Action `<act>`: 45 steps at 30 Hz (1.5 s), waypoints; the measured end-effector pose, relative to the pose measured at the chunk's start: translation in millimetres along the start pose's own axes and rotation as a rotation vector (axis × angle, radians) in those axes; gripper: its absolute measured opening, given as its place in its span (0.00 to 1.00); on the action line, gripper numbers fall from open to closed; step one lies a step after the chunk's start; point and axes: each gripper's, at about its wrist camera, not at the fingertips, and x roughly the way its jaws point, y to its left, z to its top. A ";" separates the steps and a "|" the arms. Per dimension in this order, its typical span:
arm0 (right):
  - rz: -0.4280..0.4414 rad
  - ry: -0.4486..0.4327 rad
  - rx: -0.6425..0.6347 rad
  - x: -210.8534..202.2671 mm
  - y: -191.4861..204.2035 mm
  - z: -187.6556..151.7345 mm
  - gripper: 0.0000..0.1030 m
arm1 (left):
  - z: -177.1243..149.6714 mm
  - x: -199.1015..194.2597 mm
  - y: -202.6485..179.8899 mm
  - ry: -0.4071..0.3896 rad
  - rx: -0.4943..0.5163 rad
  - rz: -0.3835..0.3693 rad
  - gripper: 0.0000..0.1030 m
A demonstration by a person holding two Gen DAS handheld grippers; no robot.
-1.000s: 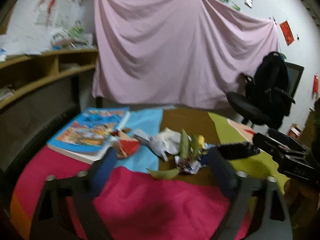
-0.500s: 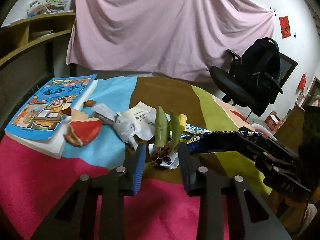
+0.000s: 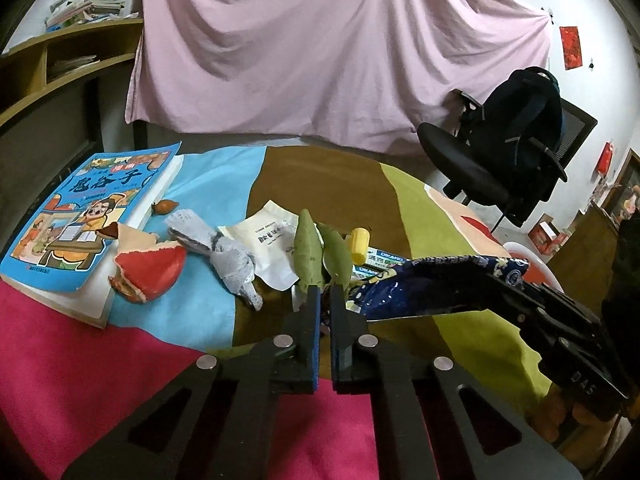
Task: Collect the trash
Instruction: 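Grasp the leafy sprig with the left gripper while the right gripper grasps the dark blue wrapper, then carry the sprig and wrapper over the bucket and open both grippers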
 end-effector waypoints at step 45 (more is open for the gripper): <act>-0.510 -0.597 0.096 -217.9 -80.4 -42.7 0.46 | 21.3 -55.2 -237.1 -0.338 0.291 -0.184 0.00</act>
